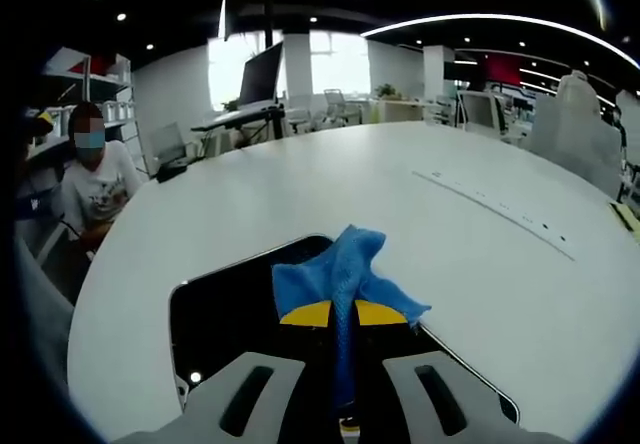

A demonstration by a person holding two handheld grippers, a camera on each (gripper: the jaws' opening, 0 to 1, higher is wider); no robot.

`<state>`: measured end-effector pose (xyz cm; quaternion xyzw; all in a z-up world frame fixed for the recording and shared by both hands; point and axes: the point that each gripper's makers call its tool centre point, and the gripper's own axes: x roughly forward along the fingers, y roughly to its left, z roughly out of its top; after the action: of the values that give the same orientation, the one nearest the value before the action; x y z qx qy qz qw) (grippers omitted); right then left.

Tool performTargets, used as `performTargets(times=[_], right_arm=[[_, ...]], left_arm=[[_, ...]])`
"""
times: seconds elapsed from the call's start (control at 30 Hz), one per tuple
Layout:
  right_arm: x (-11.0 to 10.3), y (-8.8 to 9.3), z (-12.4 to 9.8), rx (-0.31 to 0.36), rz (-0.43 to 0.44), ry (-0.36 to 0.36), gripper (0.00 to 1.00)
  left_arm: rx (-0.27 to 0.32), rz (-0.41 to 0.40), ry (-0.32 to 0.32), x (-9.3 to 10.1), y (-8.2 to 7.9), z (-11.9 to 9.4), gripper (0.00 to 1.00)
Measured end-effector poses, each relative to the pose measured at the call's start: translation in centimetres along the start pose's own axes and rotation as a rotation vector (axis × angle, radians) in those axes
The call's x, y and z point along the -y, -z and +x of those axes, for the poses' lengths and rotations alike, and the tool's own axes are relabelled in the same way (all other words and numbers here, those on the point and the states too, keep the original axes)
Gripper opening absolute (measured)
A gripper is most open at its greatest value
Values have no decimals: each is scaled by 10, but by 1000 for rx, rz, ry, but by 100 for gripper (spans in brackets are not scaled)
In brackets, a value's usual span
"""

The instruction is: Wipe the mirror surface with the cleaning cloth until all visible marks leave the cleaned area.

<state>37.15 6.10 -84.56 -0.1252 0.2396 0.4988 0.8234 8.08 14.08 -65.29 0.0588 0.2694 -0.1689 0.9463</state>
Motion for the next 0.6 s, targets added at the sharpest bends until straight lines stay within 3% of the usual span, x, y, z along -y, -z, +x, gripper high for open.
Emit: performTargets(times=[0.6], right_arm=[[10,12,-18,-7,8,16,2]], left_arm=[[0,21,9,4,-5,0,97]])
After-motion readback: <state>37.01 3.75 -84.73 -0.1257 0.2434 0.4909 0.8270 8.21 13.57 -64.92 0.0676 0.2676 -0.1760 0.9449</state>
